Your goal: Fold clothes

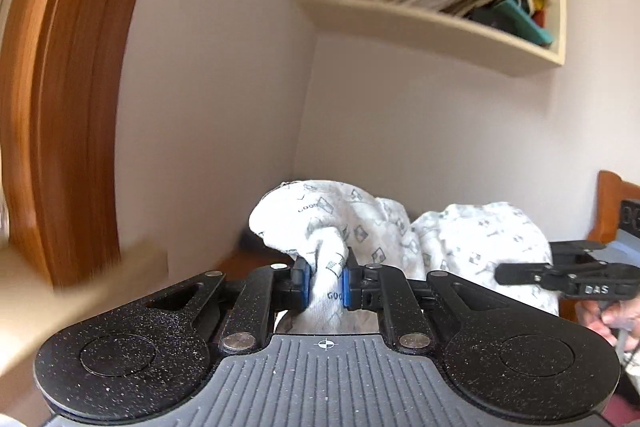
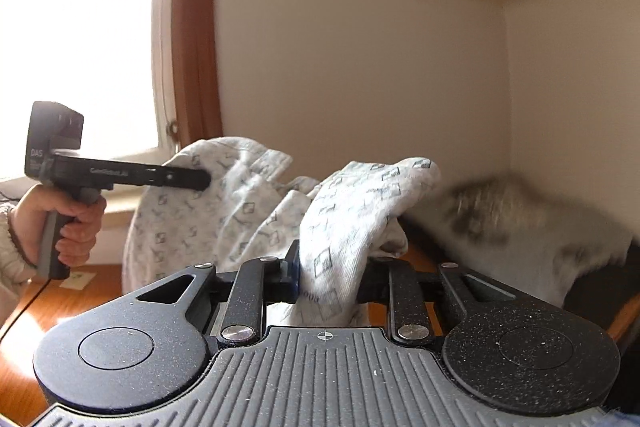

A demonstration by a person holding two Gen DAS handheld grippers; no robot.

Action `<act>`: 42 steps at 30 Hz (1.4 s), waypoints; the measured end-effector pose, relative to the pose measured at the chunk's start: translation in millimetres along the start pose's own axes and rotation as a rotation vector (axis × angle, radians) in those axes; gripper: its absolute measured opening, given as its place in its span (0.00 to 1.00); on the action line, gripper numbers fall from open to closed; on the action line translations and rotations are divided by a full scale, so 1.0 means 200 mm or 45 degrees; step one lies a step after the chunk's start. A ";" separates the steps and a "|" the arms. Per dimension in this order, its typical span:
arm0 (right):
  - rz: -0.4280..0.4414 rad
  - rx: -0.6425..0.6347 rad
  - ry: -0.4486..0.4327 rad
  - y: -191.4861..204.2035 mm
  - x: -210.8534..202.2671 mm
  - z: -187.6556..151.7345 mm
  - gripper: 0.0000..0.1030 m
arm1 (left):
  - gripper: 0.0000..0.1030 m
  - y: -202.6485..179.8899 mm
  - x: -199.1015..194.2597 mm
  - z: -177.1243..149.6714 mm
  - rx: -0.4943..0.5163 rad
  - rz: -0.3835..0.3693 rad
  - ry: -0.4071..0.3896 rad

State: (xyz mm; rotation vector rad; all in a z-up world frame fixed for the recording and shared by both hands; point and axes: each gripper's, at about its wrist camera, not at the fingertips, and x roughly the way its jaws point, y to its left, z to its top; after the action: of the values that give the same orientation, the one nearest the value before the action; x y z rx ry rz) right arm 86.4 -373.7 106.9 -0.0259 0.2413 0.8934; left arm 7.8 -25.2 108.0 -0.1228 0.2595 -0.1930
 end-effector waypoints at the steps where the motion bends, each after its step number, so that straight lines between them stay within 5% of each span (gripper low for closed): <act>1: -0.004 -0.019 -0.022 -0.01 -0.01 0.03 0.23 | 0.14 -0.01 0.01 0.03 0.007 0.006 -0.022; 8: -0.049 -0.021 -0.162 -0.29 0.06 0.27 0.22 | 0.14 -0.10 0.27 0.36 0.064 0.008 -0.125; 21: -0.182 0.112 -0.233 -1.10 0.46 0.51 0.22 | 0.14 -0.16 1.26 0.87 0.203 0.002 -0.120; 35: -0.358 0.369 -0.068 -1.84 0.97 0.17 0.24 | 0.21 -0.14 2.38 0.73 0.333 0.074 0.172; 39: -0.543 0.234 0.108 -1.88 1.08 0.04 0.45 | 0.37 -0.11 2.48 0.58 0.330 0.218 0.237; 42: -0.606 0.139 0.029 -1.83 0.99 0.00 0.66 | 0.43 -0.08 2.43 0.51 0.313 0.220 0.245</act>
State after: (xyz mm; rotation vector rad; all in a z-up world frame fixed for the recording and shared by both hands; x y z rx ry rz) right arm 488.2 -451.0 35.4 0.0076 0.2899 0.4062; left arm 492.8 -130.6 89.9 0.1628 0.4333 -0.0631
